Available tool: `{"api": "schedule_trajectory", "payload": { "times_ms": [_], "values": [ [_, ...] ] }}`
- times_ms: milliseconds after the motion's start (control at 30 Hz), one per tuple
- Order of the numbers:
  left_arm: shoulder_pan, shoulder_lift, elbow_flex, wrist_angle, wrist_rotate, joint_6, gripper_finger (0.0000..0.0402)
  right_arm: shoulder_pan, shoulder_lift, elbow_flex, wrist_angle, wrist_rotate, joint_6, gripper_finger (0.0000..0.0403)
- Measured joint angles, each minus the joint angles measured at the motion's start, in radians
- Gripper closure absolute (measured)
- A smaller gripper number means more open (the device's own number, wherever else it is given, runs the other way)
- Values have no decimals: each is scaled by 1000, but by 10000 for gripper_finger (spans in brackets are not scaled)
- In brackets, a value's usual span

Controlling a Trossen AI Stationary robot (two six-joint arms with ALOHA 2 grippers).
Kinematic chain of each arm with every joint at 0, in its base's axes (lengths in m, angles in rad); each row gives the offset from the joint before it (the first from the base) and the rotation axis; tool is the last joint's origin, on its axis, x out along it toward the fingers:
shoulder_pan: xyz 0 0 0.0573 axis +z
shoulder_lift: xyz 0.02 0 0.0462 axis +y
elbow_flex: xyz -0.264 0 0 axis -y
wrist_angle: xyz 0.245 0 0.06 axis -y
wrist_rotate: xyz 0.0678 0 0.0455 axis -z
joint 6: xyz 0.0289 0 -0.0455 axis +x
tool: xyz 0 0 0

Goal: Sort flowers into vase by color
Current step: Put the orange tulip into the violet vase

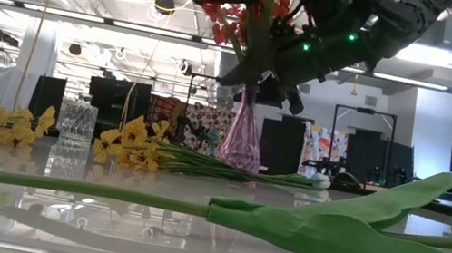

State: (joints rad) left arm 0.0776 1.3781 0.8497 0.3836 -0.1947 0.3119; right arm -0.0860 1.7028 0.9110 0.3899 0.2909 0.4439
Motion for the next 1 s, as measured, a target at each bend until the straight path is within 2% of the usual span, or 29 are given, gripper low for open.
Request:
{"api": "schedule_trajectory", "payload": {
  "times_ms": [267,567,767,867,1000],
  "values": [
    [0,0,0,-35,0,-40,402,0,1,1,-112,9,-102,154],
    [-7,1,-1,-62,-12,-34,402,1,17,1,-88,18,21,158],
    [-24,1,-1,-76,-59,-36,401,17,20,-3,-68,82,54,192],
    [-32,1,18,-133,-107,-41,401,25,20,-4,-72,114,57,213],
    [-34,2,75,-231,-104,-65,402,33,21,-4,-67,143,57,237]
  ]
}}
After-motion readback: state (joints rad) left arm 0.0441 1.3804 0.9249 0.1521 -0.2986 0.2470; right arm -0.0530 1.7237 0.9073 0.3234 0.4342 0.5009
